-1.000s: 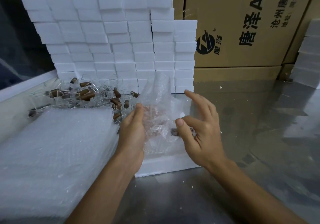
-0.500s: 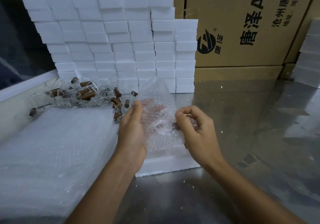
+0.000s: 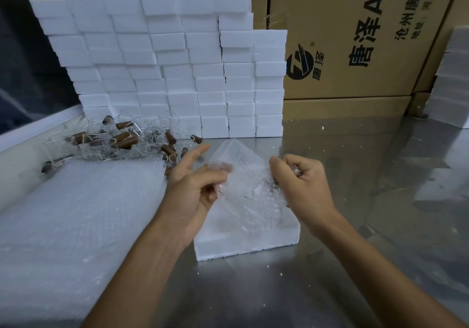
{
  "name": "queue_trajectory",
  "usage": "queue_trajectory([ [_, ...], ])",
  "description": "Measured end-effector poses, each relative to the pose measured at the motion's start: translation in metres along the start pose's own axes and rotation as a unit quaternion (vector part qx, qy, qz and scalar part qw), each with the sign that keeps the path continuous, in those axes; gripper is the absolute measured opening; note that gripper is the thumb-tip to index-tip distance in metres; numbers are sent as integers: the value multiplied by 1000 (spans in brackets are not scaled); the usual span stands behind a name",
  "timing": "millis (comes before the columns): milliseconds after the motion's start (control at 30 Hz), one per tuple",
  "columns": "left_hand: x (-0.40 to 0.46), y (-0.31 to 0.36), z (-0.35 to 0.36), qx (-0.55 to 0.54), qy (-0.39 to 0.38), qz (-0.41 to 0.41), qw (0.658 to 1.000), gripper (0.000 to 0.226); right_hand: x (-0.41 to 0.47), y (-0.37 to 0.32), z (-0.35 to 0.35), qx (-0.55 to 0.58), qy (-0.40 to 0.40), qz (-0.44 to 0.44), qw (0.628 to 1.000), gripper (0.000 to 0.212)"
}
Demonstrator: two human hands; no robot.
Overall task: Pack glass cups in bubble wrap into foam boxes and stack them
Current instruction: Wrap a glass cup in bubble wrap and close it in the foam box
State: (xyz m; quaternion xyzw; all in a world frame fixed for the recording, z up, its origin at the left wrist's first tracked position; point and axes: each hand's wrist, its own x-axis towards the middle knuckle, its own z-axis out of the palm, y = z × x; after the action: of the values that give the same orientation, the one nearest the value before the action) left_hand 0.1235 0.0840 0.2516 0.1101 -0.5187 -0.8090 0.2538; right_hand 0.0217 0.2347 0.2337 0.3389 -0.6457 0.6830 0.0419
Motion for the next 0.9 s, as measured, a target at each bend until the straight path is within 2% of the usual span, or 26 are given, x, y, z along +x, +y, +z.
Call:
queue_trajectory([
  [133,1,6,-5,-11,-46,3,999,30,2,-2,-4,-24,-12,-26,999,62],
  [300,0,2,-5,14,-46,27,998,9,3,-1,-6,-48,21,-41,998,61],
  [367,-2,0,-3,14,-46,36,998,10,3,0,-6,-50,38,-42,997,60],
  [433,-4,-2,1,25,-49,65,996,20,3,1,-5,-51,55,-48,996,60],
  [500,-7,-5,5,116,-51,116,985,35,3,3,-4,-52,70,-53,995,55],
  [600,-9,-11,13,285,-55,194,937,26,2,5,-2,-54,96,-58,992,48],
  [700,-15,-16,17,378,-81,272,881,12,0,3,1,-53,114,-65,990,44],
  [800,-21,-22,19,458,-113,323,820,25,-2,0,3,-59,131,-77,987,43],
  [900,-22,-25,23,497,-116,344,789,29,-4,-6,4,-58,144,-104,982,42],
])
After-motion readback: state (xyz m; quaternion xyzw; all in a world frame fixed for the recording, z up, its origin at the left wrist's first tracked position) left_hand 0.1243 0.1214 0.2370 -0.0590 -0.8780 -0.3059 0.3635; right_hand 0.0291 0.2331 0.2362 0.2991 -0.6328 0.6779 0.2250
